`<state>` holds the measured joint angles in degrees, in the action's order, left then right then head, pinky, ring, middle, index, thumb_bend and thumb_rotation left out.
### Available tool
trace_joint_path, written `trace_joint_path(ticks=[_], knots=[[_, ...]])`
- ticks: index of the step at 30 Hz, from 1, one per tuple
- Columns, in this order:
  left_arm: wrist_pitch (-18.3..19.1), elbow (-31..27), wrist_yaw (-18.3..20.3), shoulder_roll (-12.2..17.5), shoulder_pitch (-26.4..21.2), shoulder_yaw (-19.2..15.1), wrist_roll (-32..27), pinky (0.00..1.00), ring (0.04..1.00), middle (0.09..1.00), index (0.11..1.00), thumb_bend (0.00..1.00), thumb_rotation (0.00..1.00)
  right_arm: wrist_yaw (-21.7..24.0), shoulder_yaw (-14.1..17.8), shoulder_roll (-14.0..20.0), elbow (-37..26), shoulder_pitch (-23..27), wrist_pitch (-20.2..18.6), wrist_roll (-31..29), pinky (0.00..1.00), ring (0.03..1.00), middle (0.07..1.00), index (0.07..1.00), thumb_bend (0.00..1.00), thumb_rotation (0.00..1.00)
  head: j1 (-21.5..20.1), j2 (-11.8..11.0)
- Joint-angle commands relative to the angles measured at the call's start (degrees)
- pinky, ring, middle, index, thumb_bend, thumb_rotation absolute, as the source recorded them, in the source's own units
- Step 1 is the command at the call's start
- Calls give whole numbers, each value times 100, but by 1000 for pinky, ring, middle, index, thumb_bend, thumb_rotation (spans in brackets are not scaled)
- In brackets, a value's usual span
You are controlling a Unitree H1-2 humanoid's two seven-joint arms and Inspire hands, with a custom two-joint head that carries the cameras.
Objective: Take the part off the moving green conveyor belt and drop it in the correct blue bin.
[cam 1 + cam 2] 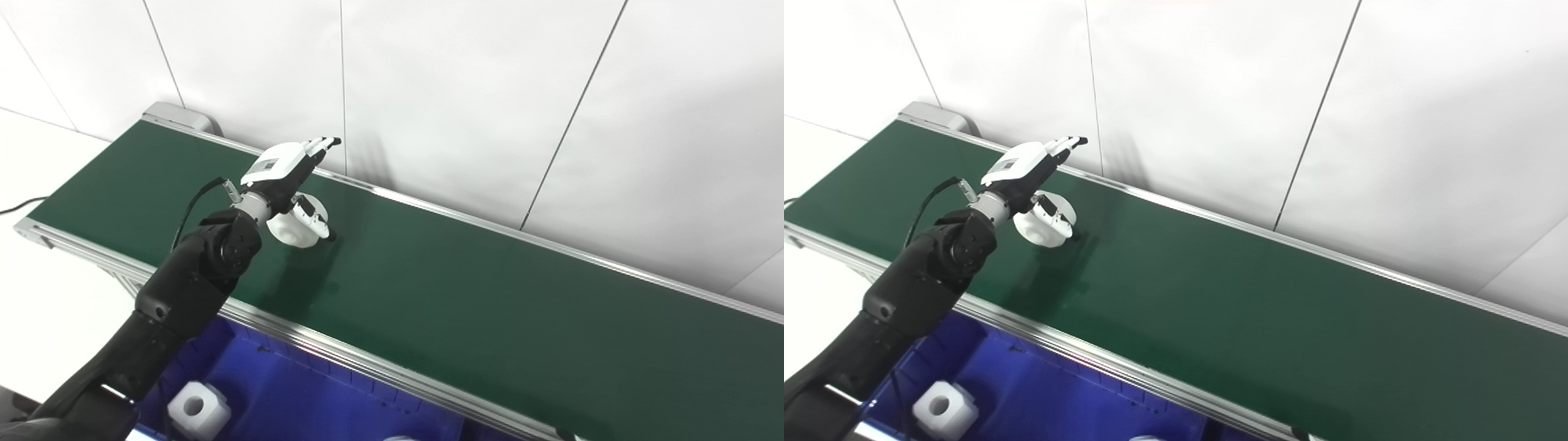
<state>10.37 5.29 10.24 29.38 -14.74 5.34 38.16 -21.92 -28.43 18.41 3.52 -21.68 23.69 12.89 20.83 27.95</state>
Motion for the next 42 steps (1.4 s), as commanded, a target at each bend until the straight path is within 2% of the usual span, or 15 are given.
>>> trace_joint_path(ticks=[1,8,11,16,22,24,25,26,28,29,30,33,35,37,42], knots=[[27,-16,-31,229,-253,73,175,1000,1000,1000,963,923,93,-153,-44,74,-176,28,323,38,646,702,753,867,835,213,21,10],[110,148,90,219,-318,249,174,1000,1000,1000,945,928,67,-218,-103,105,-198,17,324,-35,634,694,748,865,842,210,42,29],[161,182,134,193,-322,328,210,1000,1000,1000,921,905,7,-293,-133,108,-200,16,324,-12,626,686,743,865,844,211,45,37],[253,252,431,206,-350,591,274,970,974,987,908,859,0,-372,-174,119,-251,18,324,-53,614,676,734,856,845,202,60,108],[247,394,740,111,-391,630,-129,721,854,887,804,793,0,-439,-207,153,-292,3,324,-86,608,678,734,861,839,198,81,159],[283,465,763,60,-410,650,-179,560,716,839,749,733,0,-465,-218,166,-287,7,324,-78,602,676,732,860,840,201,89,160],[269,501,760,36,-420,647,-225,507,596,771,714,608,0,-458,-220,167,-291,6,324,-96,602,676,735,862,841,205,89,160],[193,537,735,13,-419,625,-312,484,520,699,676,529,0,-445,-216,161,-302,-2,324,-130,605,679,739,866,841,204,94,156],[106,593,683,-42,-413,589,-466,478,444,561,581,506,0,-437,-231,173,-319,-1,324,-164,610,680,737,864,847,200,85,170],[92,611,669,-59,-411,588,-508,517,472,550,509,500,0,-431,-239,184,-323,1,324,-163,623,685,740,868,839,194,85,170],[74,630,632,-87,-404,598,-532,533,472,532,484,500,0,-457,-256,190,-325,7,324,-162,628,687,741,866,836,185,80,226],[-13,685,501,-133,-391,682,-470,554,460,511,485,502,0,-518,-256,176,-356,-15,324,-127,623,686,738,859,840,178,57,238],[-80,712,402,-150,-396,767,-369,409,425,493,497,502,0,-544,-229,158,-392,-47,324,-67,627,686,737,855,845,187,67,267],[-127,676,371,-138,-397,803,-375,344,394,473,512,499,0,-554,-209,142,-409,-65,324,-55,626,681,734,849,853,198,73,296],[270,247,649,-90,-348,797,-426,392,414,489,510,500,0,-429,-197,151,-484,-100,324,-203,630,689,741,851,860,199,44,363]])
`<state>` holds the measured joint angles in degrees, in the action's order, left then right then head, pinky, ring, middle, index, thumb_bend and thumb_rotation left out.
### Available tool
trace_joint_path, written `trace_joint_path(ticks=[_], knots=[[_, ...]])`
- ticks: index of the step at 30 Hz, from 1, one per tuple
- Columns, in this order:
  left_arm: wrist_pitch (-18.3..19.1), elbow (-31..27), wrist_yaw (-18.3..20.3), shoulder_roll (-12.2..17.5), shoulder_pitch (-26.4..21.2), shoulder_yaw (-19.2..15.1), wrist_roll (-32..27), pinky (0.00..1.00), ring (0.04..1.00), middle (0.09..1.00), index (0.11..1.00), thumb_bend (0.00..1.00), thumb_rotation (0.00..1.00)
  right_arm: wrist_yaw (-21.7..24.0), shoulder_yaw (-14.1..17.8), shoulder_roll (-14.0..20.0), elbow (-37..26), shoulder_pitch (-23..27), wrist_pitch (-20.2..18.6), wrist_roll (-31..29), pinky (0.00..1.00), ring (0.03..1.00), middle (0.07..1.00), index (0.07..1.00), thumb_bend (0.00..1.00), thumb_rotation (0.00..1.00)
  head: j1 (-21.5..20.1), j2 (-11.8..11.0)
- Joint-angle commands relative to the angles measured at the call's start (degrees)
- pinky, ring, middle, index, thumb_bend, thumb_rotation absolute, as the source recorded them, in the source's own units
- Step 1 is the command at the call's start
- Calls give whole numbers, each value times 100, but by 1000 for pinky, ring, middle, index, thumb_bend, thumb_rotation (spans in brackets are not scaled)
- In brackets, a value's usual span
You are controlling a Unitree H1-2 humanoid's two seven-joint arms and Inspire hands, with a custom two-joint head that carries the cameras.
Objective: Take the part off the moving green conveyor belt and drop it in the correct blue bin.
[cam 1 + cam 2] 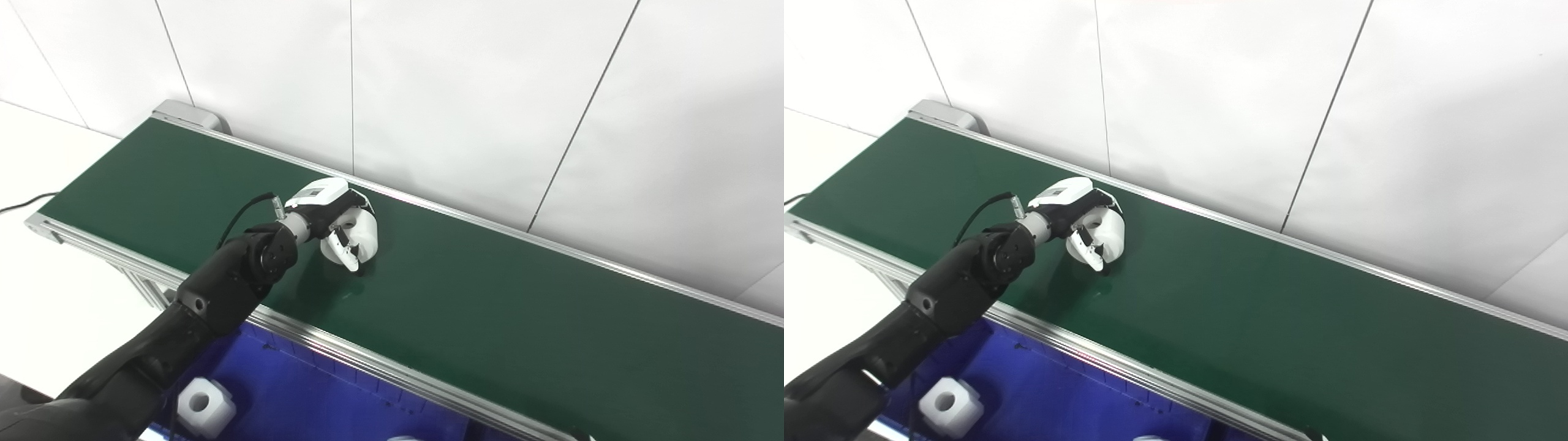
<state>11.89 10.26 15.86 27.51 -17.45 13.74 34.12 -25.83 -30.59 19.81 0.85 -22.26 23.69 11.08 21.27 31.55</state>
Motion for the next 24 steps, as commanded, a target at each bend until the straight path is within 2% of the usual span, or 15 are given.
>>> trace_joint_path(ticks=[1,4,6,8,9,10,11,12,13,16,17,20,24], knots=[[158,-428,117,106,-21,-93,-81,387,415,492,509,500,0,-20,35,8,-248,-65,323,-22,629,689,742,852,861,201,-37,46],[106,-882,116,94,169,-313,-353,361,400,473,515,499,0,6,49,11,-321,-109,323,-2,642,694,749,855,864,212,-123,123],[67,-1345,104,96,362,-516,-599,365,397,468,515,498,0,-19,38,9,-378,-125,323,35,639,696,750,854,865,216,-335,387],[52,-1868,144,118,581,-721,-858,379,400,470,514,498,0,-59,17,20,-450,-143,323,133,638,700,752,854,867,224,-563,490],[-59,-2104,176,134,714,-834,-1067,412,418,481,508,499,0,-84,-11,39,-463,-136,323,166,635,700,755,858,861,235,-563,490],[-255,-2276,203,162,848,-941,-1316,436,434,492,500,500,0,-81,-24,44,-502,-145,323,166,635,703,758,859,861,237,-707,645],[-466,-2391,227,180,983,-1027,-1558,452,444,498,495,500,0,-80,-38,49,-534,-150,323,175,641,702,756,856,867,235,-733,669],[-634,-2512,265,200,1126,-1098,-1778,456,450,506,488,500,0,-29,-34,50,-592,-172,323,156,648,700,754,853,872,235,-908,808],[-733,-2588,293,215,1215,-1144,-1916,460,455,511,482,500,0,8,-31,50,-638,-192,323,149,654,701,756,855,873,237,-951,833],[-1090,-2907,295,268,1594,-1301,-2246,479,466,510,478,499,0,29,0,-1,-826,-269,322,234,657,705,752,845,885,255,-1552,1221],[-1166,-2972,294,278,1677,-1344,-2335,479,466,510,479,499,0,34,11,-18,-873,-291,321,266,658,706,752,845,885,257,-1552,1221],[-1650,-3063,526,351,2087,-1428,-3084,450,450,514,489,499,0,164,11,-84,-1074,-354,322,252,678,706,752,842,881,265,-1989,1560],[-1820,-3139,706,383,2531,-1483,-3608,479,470,514,477,500,0,385,128,-246,-1312,-512,319,343,697,713,763,845,871,285,-2343,1819]])
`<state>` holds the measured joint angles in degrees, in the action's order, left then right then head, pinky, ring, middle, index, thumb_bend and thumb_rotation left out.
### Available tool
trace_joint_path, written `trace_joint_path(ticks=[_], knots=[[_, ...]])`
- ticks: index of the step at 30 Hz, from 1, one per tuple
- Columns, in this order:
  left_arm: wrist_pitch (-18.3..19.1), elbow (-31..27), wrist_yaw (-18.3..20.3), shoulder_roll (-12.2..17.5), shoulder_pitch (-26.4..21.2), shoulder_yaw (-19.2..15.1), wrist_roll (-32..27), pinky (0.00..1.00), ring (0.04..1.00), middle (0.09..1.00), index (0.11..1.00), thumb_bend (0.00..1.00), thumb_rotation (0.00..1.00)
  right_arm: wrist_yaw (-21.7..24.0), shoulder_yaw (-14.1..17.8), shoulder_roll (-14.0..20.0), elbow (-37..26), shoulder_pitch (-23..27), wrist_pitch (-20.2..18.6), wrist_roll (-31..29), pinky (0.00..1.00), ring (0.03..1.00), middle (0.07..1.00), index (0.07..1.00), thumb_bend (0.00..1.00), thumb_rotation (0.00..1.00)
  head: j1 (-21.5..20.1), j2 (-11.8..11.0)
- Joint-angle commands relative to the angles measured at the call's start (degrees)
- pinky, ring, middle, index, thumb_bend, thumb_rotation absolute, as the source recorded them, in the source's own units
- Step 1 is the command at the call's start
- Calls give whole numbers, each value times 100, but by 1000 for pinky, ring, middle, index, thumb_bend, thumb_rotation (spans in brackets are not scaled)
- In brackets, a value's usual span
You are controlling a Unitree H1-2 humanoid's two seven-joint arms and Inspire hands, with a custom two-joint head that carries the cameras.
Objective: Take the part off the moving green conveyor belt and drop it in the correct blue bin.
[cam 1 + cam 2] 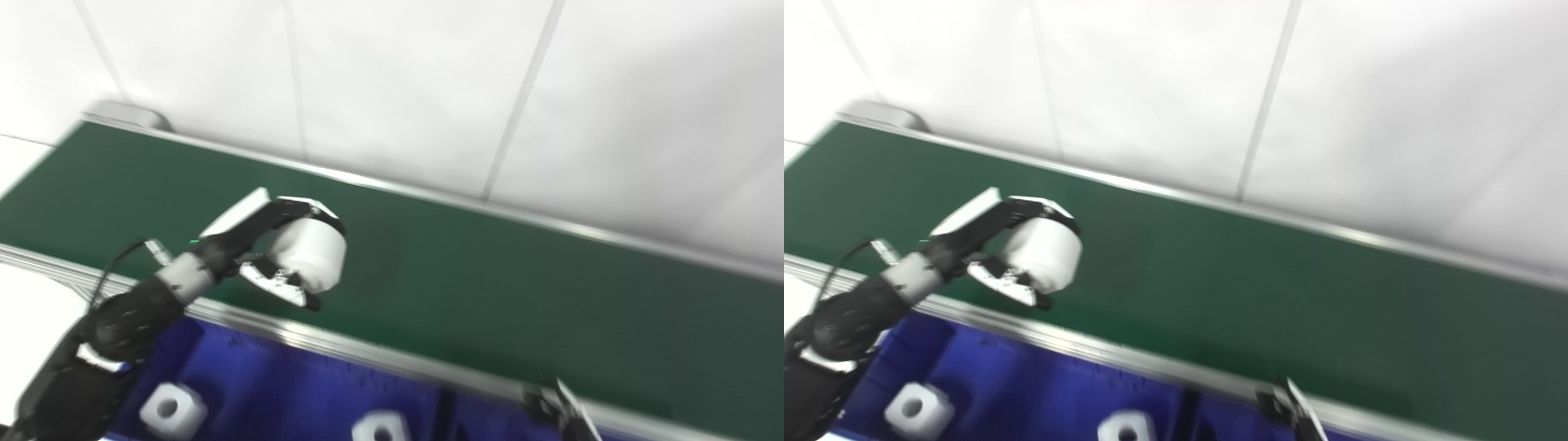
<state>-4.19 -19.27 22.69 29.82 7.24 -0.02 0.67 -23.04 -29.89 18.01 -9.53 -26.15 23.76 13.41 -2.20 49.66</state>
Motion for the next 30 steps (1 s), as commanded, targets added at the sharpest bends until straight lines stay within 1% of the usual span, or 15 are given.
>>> trace_joint_path(ticks=[1,2,5,6,7,9,12,15,17,18,21,23,25,27,30], knots=[[-199,-216,62,151,169,-121,-388,476,470,516,475,499,0,176,105,-128,-337,-167,309,162,708,714,766,844,867,295,-79,104],[-184,-236,91,147,234,-134,-469,476,470,517,475,499,0,240,153,-180,-378,-201,309,199,709,714,767,844,867,297,-79,104],[-319,-189,127,58,535,-115,-569,485,473,519,473,499,0,452,310,-377,-508,-291,264,303,697,720,772,847,862,307,-238,274],[-327,-177,132,22,622,-101,-601,495,476,518,472,500,0,514,360,-436,-535,-310,250,327,695,720,773,847,863,313,-238,274],[-340,-165,140,-1,700,-92,-640,502,478,518,471,500,0,575,407,-501,-585,-334,220,361,694,721,773,846,864,316,-312,375],[-383,-129,138,-48,829,-73,-691,511,482,516,468,501,0,696,497,-616,-673,-375,179,418,711,724,771,846,868,321,-364,463],[-485,-95,126,-124,993,10,-571,513,481,515,468,501,0,883,629,-737,-773,-426,136,443,714,725,769,846,869,313,-368,530],[-497,-82,130,-188,1140,123,-491,507,477,511,475,502,0,1040,743,-791,-795,-461,200,395,724,726,767,845,865,298,-320,532],[-462,-84,78,-266,1258,219,-311,507,477,509,477,502,0,1119,821,-822,-804,-488,225,397,721,726,766,845,863,300,-267,504],[-465,-72,64,-319,1316,267,-262,511,479,510,475,502,0,1157,856,-822,-810,-503,234,385,720,727,766,846,861,303,-211,449],[-537,62,41,-486,1491,436,-126,521,483,512,473,501,0,1275,958,-834,-845,-556,219,363,726,728,766,848,860,310,-145,383],[-640,217,-16,-585,1579,581,171,550,492,513,469,500,0,1332,1012,-815,-835,-569,249,338,728,727,765,847,856,317,-59,304],[-791,377,-137,-684,1598,722,655,573,497,512,468,499,0,1395,1052,-790,-799,-545,284,275,725,726,763,845,855,317,24,315],[-867,483,-260,-744,1561,888,1265,586,501,507,472,498,0,1485,1084,-777,-770,-526,288,169,722,727,765,843,853,315,77,258],[-969,663,-342,-818,1454,1114,1753,590,495,511,471,498,0,1575,1160,-769,-750,-509,276,124,729,729,766,844,852,320,133,188]])
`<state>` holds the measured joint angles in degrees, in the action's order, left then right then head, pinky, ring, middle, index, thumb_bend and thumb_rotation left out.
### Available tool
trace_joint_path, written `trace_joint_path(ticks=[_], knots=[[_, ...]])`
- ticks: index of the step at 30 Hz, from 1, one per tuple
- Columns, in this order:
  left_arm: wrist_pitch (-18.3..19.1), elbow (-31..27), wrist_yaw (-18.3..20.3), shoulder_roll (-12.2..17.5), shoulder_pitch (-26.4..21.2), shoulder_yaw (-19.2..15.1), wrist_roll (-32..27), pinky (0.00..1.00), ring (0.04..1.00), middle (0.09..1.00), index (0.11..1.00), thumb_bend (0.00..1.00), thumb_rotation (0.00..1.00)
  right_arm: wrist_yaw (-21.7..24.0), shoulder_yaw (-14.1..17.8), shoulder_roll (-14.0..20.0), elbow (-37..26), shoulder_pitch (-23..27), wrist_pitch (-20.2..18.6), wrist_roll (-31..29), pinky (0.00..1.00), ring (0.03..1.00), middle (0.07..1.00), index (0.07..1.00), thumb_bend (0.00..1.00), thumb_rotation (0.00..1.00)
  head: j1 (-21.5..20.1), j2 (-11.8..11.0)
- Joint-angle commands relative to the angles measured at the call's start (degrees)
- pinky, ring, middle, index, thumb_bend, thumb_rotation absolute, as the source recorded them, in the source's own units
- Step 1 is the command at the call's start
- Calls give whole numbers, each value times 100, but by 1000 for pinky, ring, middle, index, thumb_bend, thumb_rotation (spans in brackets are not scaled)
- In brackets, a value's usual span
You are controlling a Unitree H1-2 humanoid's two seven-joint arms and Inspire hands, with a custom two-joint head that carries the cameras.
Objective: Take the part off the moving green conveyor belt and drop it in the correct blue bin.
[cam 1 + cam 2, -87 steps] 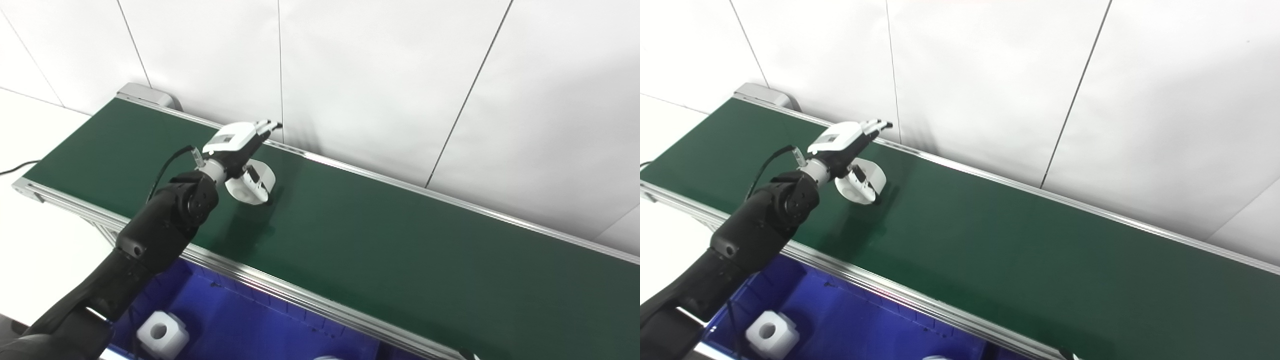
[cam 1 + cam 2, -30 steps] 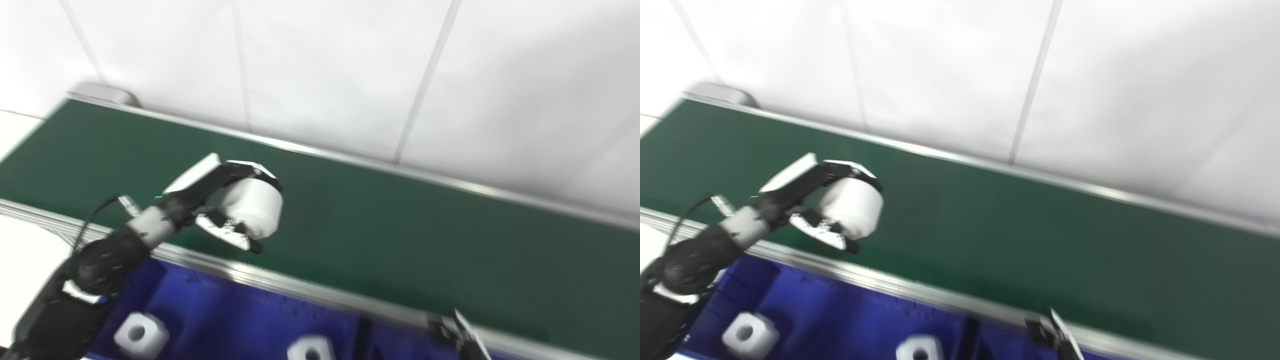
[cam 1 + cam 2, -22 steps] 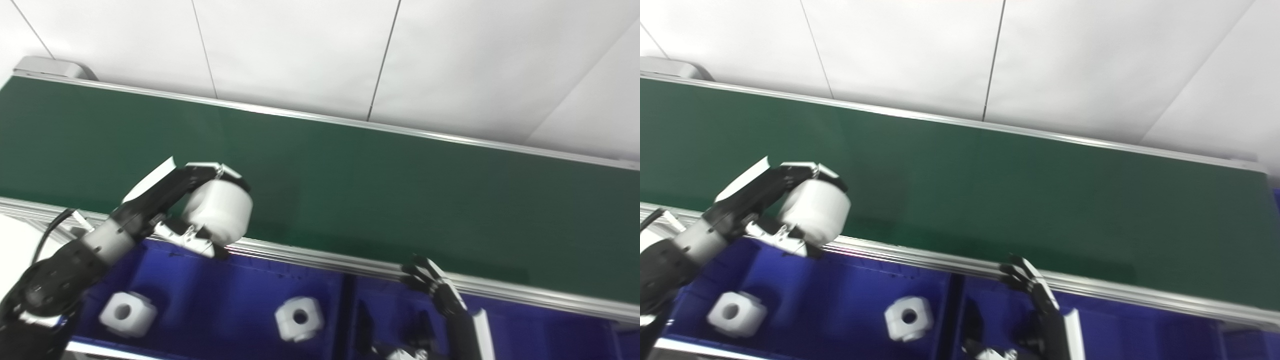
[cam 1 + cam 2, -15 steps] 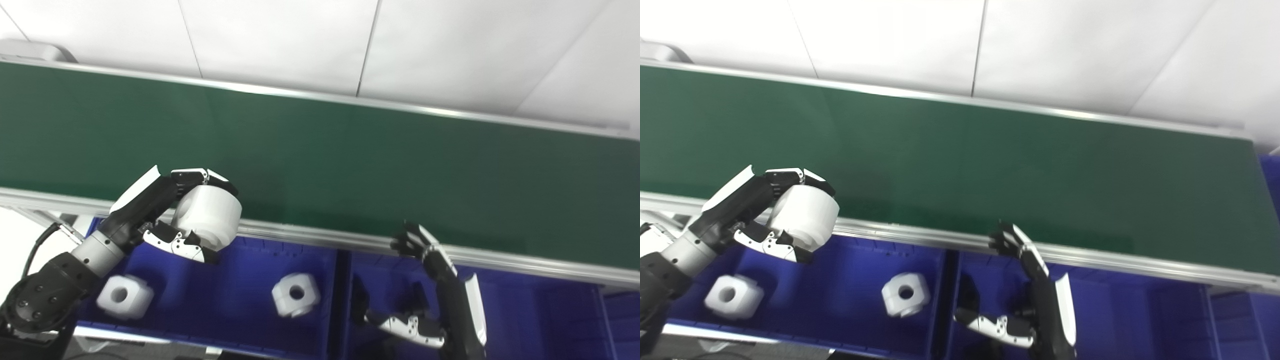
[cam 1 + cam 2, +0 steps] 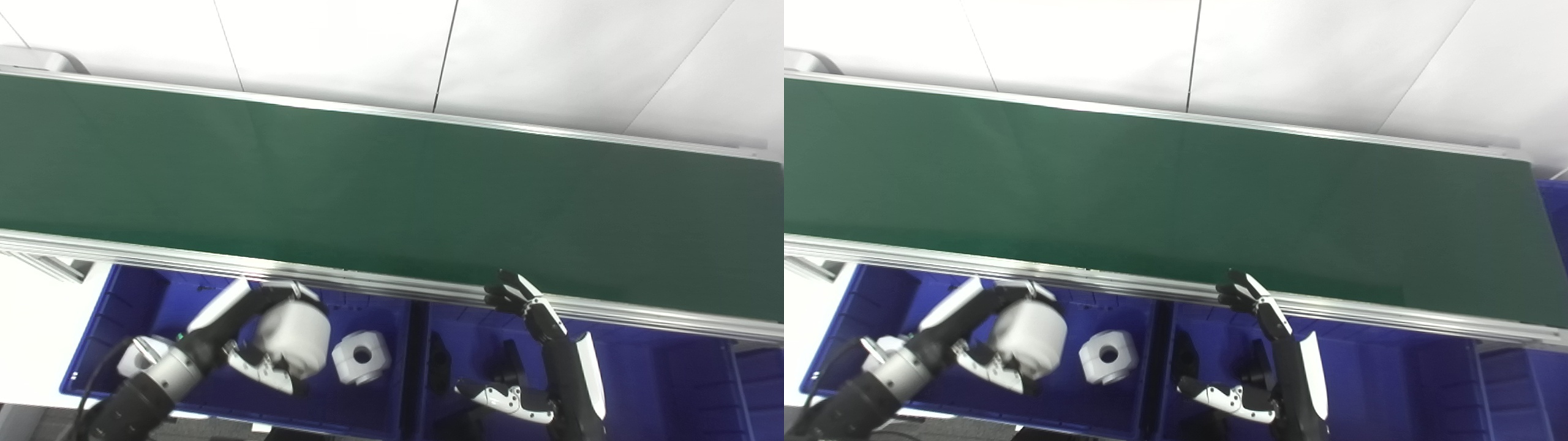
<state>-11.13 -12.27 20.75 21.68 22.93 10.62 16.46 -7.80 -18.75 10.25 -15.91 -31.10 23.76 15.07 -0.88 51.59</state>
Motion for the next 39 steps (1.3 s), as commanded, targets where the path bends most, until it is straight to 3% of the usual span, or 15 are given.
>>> trace_joint_path(ticks=[1,5,9,10,12,14,15,19,21,22,25,27,29,34,39], knots=[[-334,92,-173,-38,-190,170,369,591,492,513,471,498,0,59,66,8,-92,0,287,-38,731,728,767,844,852,322,66,-54],[-291,356,-267,-100,-414,488,1044,607,634,525,475,510,0,77,114,38,0,91,313,-54,726,723,765,845,847,321,139,-97],[123,242,-247,-96,-510,761,2065,701,690,669,496,500,79,72,127,79,70,143,312,-94,737,729,765,847,846,329,136,-151],[215,209,-224,-76,-531,827,2300,780,725,696,597,545,322,66,123,89,84,151,310,-106,737,728,766,847,847,330,136,-151],[727,-22,150,-45,-589,1076,3261,913,807,761,721,657,682,44,122,108,94,151,309,-96,735,727,766,847,847,331,106,-155],[1180,-273,426,-105,-580,1245,4060,986,934,909,838,860,940,18,130,122,81,121,309,-72,731,724,766,845,850,341,53,-135],[1312,-373,467,-144,-548,1272,4245,996,977,965,882,919,967,8,133,126,70,100,311,-67,732,723,765,844,852,342,20,-123],[1644,-716,505,-258,-318,1207,4468,1000,999,998,951,992,952,-53,111,168,21,33,312,-33,735,722,764,843,851,339,-109,-74],[1666,-878,446,-293,-162,1120,4243,1000,1000,1000,970,999,923,-34,124,151,-19,-18,315,-40,735,721,765,842,854,339,-131,-46],[1564,-924,325,-335,-71,1006,3778,1000,1000,1000,965,997,832,-11,121,152,-34,-37,315,-70,739,724,767,841,854,333,-130,-44],[847,-837,-120,-479,176,603,1850,963,988,993,906,949,597,5,113,176,-69,-85,312,-80,726,728,773,843,841,321,-158,-33],[266,-651,-182,-591,304,376,423,898,960,973,886,935,533,24,129,189,-88,-113,311,-45,719,729,776,844,840,323,-169,-32],[-221,-486,-156,-677,357,303,-501,856,918,934,868,911,467,32,140,194,-93,-131,312,-36,711,729,782,843,841,328,-170,-38],[-649,-383,28,-854,437,284,-1556,880,896,889,866,923,443,51,125,217,-139,-177,311,-3,715,736,787,841,846,333,-154,-23],[-1370,-25,0,-926,377,351,-1707,814,861,880,871,955,406,17,75,227,-205,-260,314,90,701,735,783,828,842,343,-222,-14]])
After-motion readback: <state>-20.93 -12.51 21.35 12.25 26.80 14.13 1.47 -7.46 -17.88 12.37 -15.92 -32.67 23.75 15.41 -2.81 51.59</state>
